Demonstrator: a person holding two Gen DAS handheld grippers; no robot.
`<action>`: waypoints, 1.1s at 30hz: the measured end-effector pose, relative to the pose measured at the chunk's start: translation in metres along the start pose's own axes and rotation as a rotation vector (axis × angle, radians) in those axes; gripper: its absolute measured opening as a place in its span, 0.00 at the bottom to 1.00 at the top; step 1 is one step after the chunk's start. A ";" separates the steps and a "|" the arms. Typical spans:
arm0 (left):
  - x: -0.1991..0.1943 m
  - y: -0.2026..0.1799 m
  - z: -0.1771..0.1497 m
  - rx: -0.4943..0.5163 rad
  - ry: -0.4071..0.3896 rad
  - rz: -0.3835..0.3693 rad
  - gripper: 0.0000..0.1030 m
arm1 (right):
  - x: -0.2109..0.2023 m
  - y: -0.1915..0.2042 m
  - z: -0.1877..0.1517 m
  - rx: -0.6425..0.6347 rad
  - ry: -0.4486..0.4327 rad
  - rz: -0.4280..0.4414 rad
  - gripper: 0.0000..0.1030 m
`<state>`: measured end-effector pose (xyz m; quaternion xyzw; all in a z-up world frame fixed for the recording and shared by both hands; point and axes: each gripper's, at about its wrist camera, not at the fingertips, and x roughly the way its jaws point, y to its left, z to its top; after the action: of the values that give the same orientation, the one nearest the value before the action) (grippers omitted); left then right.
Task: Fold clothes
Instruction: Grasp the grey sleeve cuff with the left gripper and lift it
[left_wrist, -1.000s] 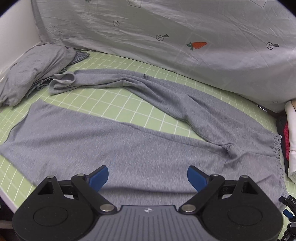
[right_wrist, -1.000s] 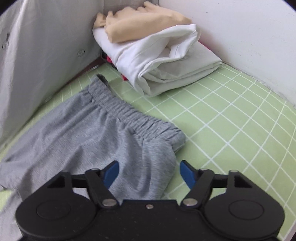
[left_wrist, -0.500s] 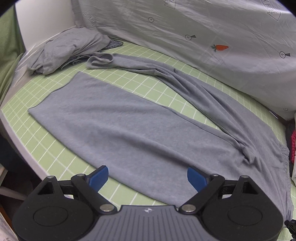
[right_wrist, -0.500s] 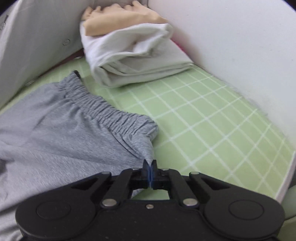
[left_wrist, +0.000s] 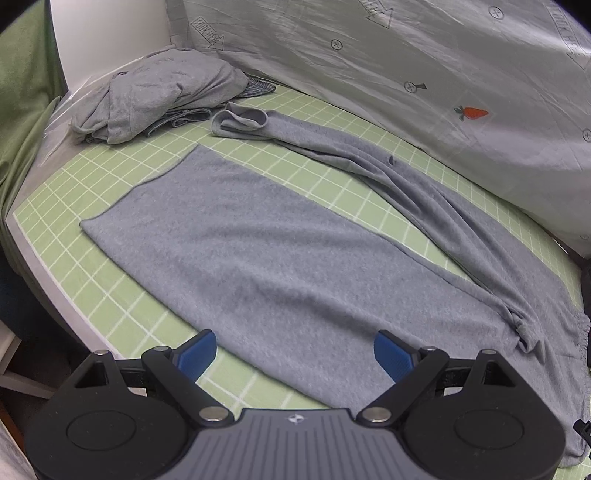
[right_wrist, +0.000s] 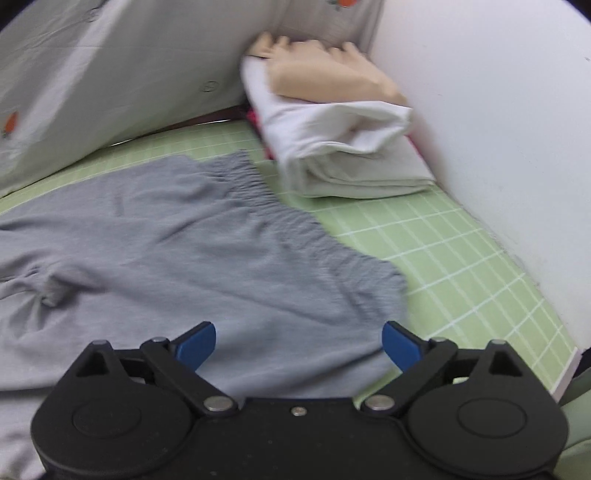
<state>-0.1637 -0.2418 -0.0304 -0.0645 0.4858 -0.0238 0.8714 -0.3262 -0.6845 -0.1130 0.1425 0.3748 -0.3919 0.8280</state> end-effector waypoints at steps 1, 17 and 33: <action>0.003 0.007 0.008 -0.001 -0.001 -0.006 0.90 | -0.003 0.012 -0.002 0.002 0.004 0.013 0.96; 0.093 0.106 0.176 0.036 -0.036 -0.040 0.90 | 0.005 0.233 0.005 0.072 0.028 0.145 1.00; 0.245 0.083 0.312 0.099 0.029 -0.053 0.90 | 0.064 0.337 0.069 -0.006 0.071 0.079 1.00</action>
<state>0.2286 -0.1571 -0.0865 -0.0337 0.4947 -0.0719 0.8654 -0.0103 -0.5357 -0.1325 0.1684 0.3990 -0.3525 0.8296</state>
